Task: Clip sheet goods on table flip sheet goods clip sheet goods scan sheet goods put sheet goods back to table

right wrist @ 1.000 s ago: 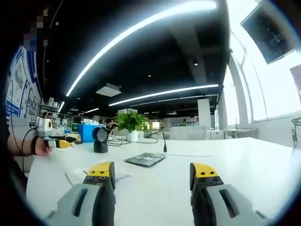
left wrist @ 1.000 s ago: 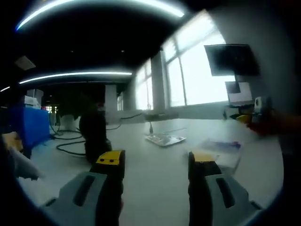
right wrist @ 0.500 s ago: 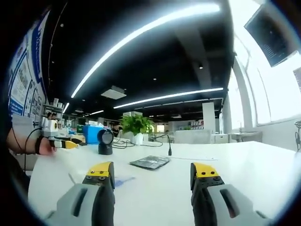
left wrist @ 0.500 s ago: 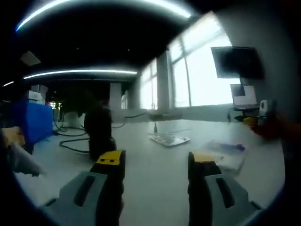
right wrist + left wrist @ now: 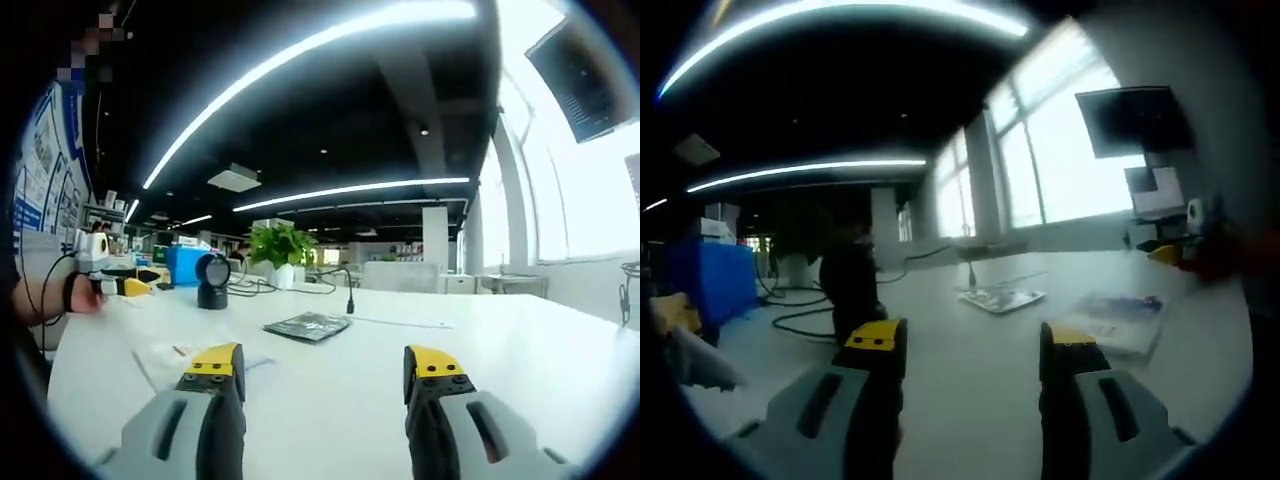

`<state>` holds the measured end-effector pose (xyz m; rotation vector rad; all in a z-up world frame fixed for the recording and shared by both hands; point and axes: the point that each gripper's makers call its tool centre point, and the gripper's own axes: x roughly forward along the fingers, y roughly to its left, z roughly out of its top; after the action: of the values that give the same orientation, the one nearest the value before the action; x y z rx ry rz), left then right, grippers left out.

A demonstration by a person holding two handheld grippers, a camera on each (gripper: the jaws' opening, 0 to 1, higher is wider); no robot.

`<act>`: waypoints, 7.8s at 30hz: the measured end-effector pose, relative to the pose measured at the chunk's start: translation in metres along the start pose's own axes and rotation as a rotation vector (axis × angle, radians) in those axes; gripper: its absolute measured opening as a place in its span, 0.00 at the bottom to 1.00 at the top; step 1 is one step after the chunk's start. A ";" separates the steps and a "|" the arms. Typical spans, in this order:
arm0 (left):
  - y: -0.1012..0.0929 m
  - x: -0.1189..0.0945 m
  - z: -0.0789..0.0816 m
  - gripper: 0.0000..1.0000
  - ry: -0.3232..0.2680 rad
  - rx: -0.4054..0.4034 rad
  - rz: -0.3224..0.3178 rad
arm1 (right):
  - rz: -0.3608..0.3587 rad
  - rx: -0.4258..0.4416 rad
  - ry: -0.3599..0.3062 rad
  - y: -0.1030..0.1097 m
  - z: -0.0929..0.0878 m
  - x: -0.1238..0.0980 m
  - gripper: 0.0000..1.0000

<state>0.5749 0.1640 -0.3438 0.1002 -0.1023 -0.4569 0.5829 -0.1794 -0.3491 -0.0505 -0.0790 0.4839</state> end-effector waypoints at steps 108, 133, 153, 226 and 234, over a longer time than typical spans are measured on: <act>-0.004 0.002 -0.001 0.45 0.005 0.048 -0.021 | 0.378 -0.597 0.301 0.218 -0.045 0.037 0.03; -0.004 0.003 -0.002 0.45 0.008 0.050 -0.023 | 0.379 -0.666 0.217 0.220 -0.040 0.015 0.01; -0.003 0.003 -0.003 0.45 0.010 0.051 -0.023 | 0.313 -0.565 0.236 0.215 -0.042 0.039 0.03; -0.004 0.003 -0.004 0.45 0.020 0.054 -0.022 | -0.164 0.085 -0.182 0.045 0.125 0.026 0.00; -0.004 0.003 -0.003 0.45 0.018 0.054 -0.022 | -0.271 0.172 -0.186 0.020 0.108 0.017 0.00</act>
<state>0.5762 0.1596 -0.3472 0.1590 -0.0958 -0.4755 0.5789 -0.1510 -0.2417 0.1723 -0.2234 0.2217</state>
